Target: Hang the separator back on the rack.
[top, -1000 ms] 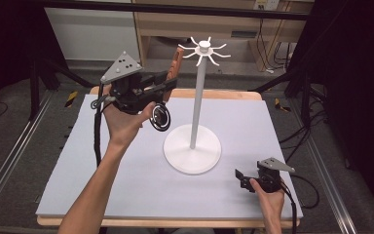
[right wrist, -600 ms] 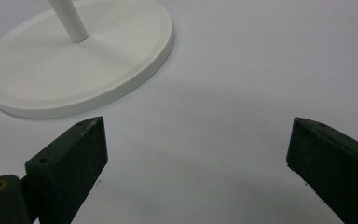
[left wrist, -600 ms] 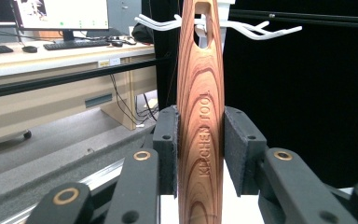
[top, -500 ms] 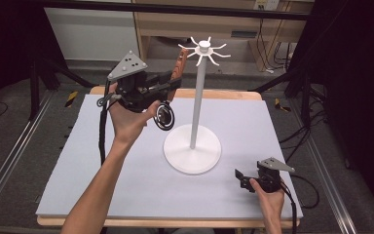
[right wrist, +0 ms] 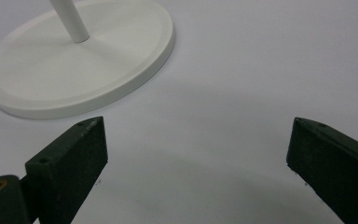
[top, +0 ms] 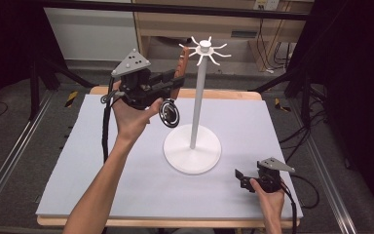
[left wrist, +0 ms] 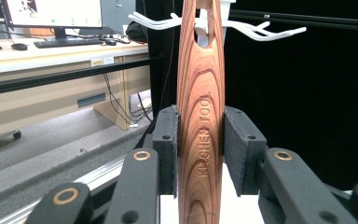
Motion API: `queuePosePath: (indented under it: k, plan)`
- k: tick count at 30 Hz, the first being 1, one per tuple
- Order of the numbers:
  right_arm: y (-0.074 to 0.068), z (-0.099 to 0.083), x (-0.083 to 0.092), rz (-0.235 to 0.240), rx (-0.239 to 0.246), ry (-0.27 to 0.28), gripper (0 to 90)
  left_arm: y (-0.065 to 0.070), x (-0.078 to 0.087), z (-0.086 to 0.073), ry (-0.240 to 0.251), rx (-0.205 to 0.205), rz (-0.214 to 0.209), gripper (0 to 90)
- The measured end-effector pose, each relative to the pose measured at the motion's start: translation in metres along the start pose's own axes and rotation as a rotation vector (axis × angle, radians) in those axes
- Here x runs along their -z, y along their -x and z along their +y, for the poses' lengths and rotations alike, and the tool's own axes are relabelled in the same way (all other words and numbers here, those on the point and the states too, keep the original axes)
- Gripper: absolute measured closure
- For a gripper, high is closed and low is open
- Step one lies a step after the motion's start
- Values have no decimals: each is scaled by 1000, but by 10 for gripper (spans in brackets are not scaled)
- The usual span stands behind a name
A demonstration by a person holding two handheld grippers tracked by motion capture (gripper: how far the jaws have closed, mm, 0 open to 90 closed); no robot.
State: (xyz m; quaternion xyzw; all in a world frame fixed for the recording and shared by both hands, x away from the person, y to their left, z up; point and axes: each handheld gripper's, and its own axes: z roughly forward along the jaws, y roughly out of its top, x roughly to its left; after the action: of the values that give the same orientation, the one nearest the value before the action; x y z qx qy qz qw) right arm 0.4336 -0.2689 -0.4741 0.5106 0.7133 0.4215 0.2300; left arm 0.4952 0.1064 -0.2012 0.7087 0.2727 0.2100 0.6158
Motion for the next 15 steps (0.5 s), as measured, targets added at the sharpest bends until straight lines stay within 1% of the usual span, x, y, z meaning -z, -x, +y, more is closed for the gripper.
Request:
queuePosePath:
  k: [4,6,10,15]
  plan:
    - [0,0,0,0,0,-1,56,0,-1,-1,-5,-2,-4,673]
    - [0,0,0,1,-3,-2,57,0,-3,-1,-16,-7,-5,674]
    - [0,0,0,1,6,-1,57,0,-6,0,-26,-14,-7,674]
    - [0,0,0,0,-1,-2,57,1,-11,-2,-32,-21,-10,673]
